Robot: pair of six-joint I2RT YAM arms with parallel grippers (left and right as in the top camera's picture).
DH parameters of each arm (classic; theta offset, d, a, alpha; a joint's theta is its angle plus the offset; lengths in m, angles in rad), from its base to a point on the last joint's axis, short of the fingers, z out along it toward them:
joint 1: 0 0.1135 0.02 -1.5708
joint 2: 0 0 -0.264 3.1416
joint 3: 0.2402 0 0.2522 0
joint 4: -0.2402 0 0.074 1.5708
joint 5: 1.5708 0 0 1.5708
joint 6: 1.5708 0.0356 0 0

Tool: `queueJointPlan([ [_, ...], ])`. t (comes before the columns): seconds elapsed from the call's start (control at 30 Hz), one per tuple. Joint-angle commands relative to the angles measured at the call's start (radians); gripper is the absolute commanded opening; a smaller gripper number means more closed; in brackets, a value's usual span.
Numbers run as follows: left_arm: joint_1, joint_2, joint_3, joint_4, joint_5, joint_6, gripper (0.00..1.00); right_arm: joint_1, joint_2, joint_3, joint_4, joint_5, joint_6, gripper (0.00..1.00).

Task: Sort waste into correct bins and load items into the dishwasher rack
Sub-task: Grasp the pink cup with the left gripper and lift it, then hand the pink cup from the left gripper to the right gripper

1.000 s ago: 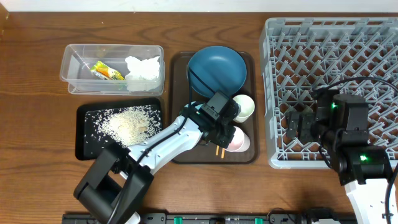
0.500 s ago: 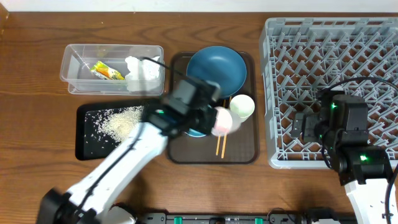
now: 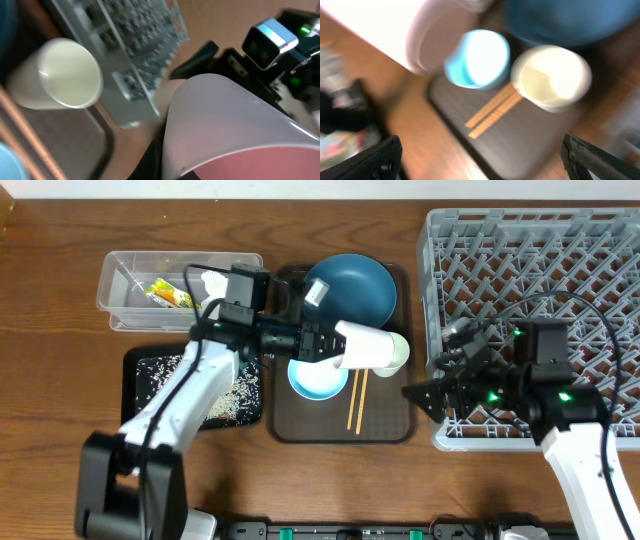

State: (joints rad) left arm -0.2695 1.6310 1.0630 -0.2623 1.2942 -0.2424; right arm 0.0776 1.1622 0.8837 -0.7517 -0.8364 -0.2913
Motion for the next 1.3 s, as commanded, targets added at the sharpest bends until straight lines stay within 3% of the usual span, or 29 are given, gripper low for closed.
queueJointPlan([
  [0.0,0.002,0.052,0.019,0.004,0.162,-0.03,0.06,0.034,0.05,0.015,0.017,-0.22,-0.111,0.99],
  [0.47,-0.007,0.086,0.019,0.025,0.278,-0.033,0.06,0.129,0.145,0.015,0.31,-0.242,-0.095,0.99],
  [0.93,-0.007,0.086,0.019,0.025,0.278,-0.033,0.06,0.178,0.145,0.015,0.447,-0.344,-0.095,0.71],
  [1.13,-0.007,0.086,0.019,0.025,0.277,-0.033,0.06,0.178,0.145,0.015,0.476,-0.355,-0.095,0.69],
  [1.27,-0.007,0.086,0.019,0.025,0.277,-0.033,0.06,0.178,0.145,0.015,0.487,-0.359,-0.095,0.63],
])
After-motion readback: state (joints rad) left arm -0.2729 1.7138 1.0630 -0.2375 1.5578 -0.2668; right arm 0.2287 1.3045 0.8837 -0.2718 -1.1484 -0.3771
